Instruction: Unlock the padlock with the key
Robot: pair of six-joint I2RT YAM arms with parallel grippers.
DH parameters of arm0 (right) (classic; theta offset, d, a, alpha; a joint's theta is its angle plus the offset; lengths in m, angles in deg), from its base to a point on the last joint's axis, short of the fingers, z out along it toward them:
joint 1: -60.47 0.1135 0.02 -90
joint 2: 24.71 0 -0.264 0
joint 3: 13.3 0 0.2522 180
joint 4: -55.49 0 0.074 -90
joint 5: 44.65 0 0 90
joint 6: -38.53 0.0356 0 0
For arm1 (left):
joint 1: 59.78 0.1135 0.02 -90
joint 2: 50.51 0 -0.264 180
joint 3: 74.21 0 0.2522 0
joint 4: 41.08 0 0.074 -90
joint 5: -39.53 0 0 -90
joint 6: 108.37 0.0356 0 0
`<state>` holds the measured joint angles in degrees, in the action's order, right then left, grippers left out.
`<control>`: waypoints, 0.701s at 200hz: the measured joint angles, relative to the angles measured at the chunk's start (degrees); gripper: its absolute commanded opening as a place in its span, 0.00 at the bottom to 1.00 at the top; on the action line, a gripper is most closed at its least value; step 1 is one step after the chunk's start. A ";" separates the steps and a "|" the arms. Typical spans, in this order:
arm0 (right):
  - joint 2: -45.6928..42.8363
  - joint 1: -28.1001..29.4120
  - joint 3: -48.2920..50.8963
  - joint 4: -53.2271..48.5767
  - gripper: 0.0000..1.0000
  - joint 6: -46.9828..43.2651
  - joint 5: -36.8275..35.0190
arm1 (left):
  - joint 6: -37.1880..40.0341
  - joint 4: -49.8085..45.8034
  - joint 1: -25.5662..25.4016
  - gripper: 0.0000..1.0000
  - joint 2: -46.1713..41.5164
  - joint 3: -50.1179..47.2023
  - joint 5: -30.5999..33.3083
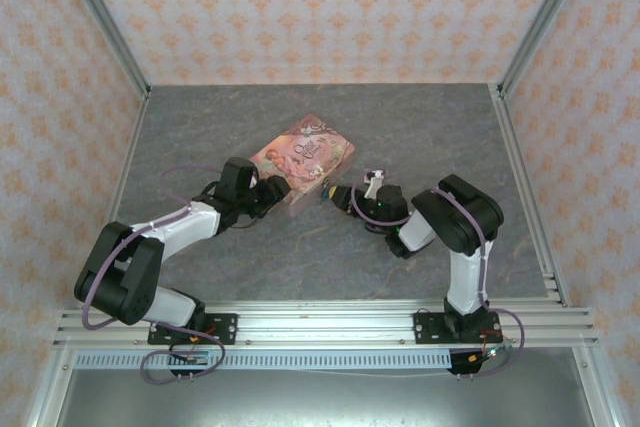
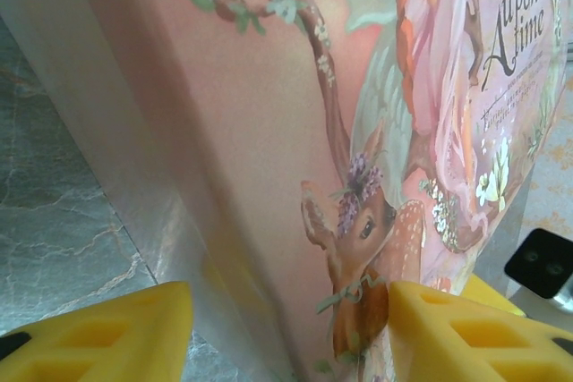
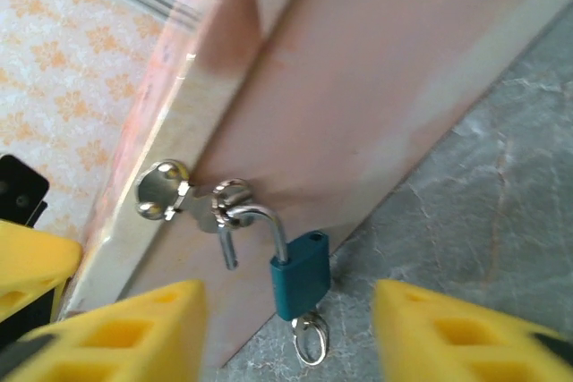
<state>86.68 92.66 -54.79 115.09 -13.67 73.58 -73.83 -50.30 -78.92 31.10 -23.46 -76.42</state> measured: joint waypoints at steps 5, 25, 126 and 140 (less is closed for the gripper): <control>0.00 0.00 -0.02 0.04 0.66 -0.35 0.33 | 0.00 -0.09 0.00 0.57 0.00 0.04 0.07; -0.02 0.00 -0.26 0.66 0.73 -2.27 1.81 | 0.02 -0.42 0.00 0.57 0.00 0.22 0.31; 3.48 -2.12 -8.79 -1.14 0.71 -5.73 10.32 | 0.46 -0.92 0.00 0.56 -0.04 0.46 0.50; 4.31 -2.19 -9.44 -1.16 0.70 -5.73 11.54 | 0.46 -0.94 0.00 0.56 -0.09 0.46 0.61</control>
<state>90.99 90.47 -64.23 113.94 -19.40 85.12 -73.37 -51.24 -78.92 31.01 -23.00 -75.81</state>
